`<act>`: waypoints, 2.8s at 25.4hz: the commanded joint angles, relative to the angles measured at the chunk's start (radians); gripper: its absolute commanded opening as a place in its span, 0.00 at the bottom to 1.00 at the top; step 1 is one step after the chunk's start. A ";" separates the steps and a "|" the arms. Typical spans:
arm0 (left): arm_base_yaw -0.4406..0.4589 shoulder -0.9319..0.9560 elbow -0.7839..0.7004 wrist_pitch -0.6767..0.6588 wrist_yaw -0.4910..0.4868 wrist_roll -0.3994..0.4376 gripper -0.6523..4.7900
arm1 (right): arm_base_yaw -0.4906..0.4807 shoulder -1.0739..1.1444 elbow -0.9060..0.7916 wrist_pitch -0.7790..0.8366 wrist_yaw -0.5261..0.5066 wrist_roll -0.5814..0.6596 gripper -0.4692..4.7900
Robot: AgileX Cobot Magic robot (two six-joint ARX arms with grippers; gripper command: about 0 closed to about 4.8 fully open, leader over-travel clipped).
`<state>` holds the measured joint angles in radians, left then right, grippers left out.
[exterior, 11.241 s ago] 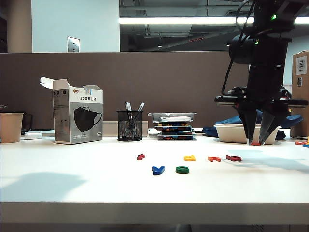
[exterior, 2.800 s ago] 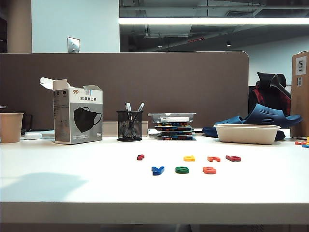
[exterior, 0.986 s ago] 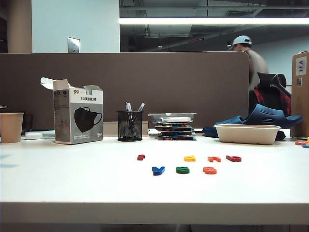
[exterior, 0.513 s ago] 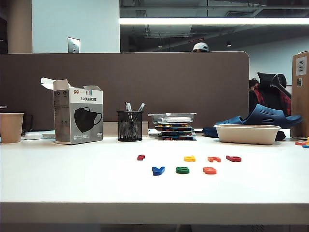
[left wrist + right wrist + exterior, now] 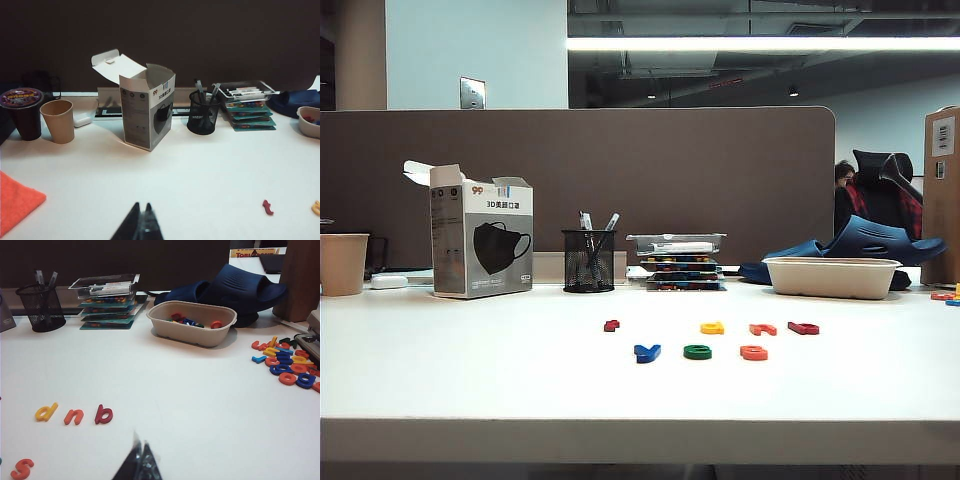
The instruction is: Select the appropriate letters from the row of letter magnets placed on the table to arrange into the word "yes".
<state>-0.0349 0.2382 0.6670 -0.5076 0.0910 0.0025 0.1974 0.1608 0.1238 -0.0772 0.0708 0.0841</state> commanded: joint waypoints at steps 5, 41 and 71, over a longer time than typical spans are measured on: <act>0.000 -0.155 -0.059 -0.112 0.027 -0.039 0.11 | 0.001 -0.050 -0.082 0.027 0.000 -0.005 0.09; 0.000 -0.237 -0.608 0.520 0.041 -0.039 0.11 | 0.001 -0.105 -0.123 0.018 0.002 -0.007 0.09; 0.000 -0.237 -0.660 0.496 0.071 -0.040 0.11 | 0.000 -0.105 -0.123 -0.016 0.005 -0.011 0.18</act>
<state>-0.0349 0.0010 0.0032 -0.0193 0.1558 -0.0383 0.1974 0.0559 0.0078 -0.1040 0.0753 0.0765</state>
